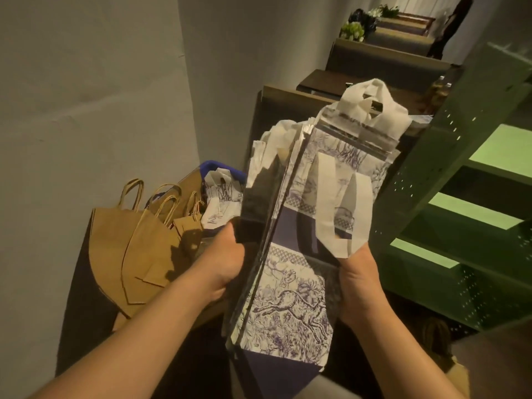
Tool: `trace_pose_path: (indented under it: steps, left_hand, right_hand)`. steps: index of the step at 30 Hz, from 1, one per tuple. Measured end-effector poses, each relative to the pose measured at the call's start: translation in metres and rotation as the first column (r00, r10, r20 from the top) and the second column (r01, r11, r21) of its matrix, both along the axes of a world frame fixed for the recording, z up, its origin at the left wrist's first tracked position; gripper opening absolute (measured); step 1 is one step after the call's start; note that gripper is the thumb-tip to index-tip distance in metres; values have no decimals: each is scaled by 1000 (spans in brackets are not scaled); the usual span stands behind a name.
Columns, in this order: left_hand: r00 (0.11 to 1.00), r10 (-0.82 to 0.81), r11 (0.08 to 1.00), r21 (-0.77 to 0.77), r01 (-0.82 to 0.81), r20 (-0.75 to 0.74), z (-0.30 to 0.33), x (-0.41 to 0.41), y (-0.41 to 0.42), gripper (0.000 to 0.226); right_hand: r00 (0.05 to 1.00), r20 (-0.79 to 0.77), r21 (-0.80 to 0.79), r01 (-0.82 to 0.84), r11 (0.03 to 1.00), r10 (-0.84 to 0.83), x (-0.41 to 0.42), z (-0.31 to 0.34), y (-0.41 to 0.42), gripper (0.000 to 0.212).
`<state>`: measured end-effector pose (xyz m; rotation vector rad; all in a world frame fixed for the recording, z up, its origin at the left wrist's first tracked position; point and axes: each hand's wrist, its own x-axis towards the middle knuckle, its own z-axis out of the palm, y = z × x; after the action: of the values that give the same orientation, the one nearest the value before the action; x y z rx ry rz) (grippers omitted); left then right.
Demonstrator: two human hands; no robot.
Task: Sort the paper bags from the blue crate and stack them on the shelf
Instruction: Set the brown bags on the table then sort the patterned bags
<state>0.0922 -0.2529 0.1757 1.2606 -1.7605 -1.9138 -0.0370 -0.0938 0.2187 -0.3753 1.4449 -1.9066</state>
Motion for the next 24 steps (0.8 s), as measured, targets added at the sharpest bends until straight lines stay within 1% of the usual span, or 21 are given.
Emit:
trace_pose_path:
  steps: [2, 3, 4, 6, 8, 10, 13, 14, 16, 17, 18, 19, 20, 22, 23, 24]
  left_hand:
    - [999, 17, 998, 60, -19, 37, -6, -3, 10, 33]
    - [1000, 15, 995, 103, -16, 12, -8, -4, 15, 30]
    - [999, 18, 986, 167, -9, -49, -11, -5, 19, 30]
    - [980, 80, 957, 288, -24, -184, -12, -6, 29, 29]
    - [959, 140, 942, 333, -52, -246, -15, -6, 35, 27]
    - [936, 175, 932, 357, -58, -304, -14, -7, 43, 28]
    - [903, 217, 918, 391, -60, -371, -13, -7, 49, 34]
    - [901, 209, 922, 383, -52, -381, -10, -8, 50, 41]
    - [913, 169, 934, 356, -29, -371, -7, -8, 53, 76]
    - [914, 151, 941, 338, -17, -376, -5, -8, 54, 82]
    - [910, 132, 944, 331, 6, -394, -5, -9, 55, 83]
    - [909, 95, 948, 314, 42, -407, -4, -10, 57, 72]
    - [917, 50, 956, 284, 71, -396, -7, -12, 57, 69]
    - [950, -43, 982, 163, 97, -309, -9, -14, 54, 58]
    - [966, -60, 994, 73, 81, -250, -8, -14, 53, 55]
    - [970, -71, 997, 16, 77, -234, -10, -16, 51, 64]
  right_hand:
    - [999, -42, 17, -19, 1000, 20, 0, -4, 3, 100]
    - [998, -57, 22, -23, 999, 24, 0, -6, 6, 93]
    - [997, -73, 33, -19, 999, 21, 0, -8, 7, 84]
    - [991, -134, 89, -7, 996, 19, 0, -12, 11, 71]
    - [978, -204, 122, -12, 992, 37, 1, -15, 13, 63]
    - [963, -266, 159, 9, 987, 34, 2, -17, 16, 62]
    - [956, -294, 176, 48, 983, 6, 0, -22, 18, 68]
    - [952, -307, 188, 47, 981, 14, -1, -23, 18, 68]
    - [950, -310, 212, 24, 977, 44, -2, -24, 18, 67]
    - [958, -282, 202, 2, 979, 56, -2, -24, 18, 68]
    - [966, -247, 188, -23, 982, 70, -2, -24, 18, 68]
    - [971, -222, 180, -46, 983, 86, -1, -24, 19, 67]
    - [974, -205, 185, -61, 981, 99, 0, -24, 19, 66]
    - [971, -209, 211, -67, 975, 112, 0, -25, 20, 69]
    - [969, -218, 227, -63, 972, 114, 0, -26, 20, 71]
    - [970, -217, 240, -57, 969, 111, 1, -27, 20, 72]
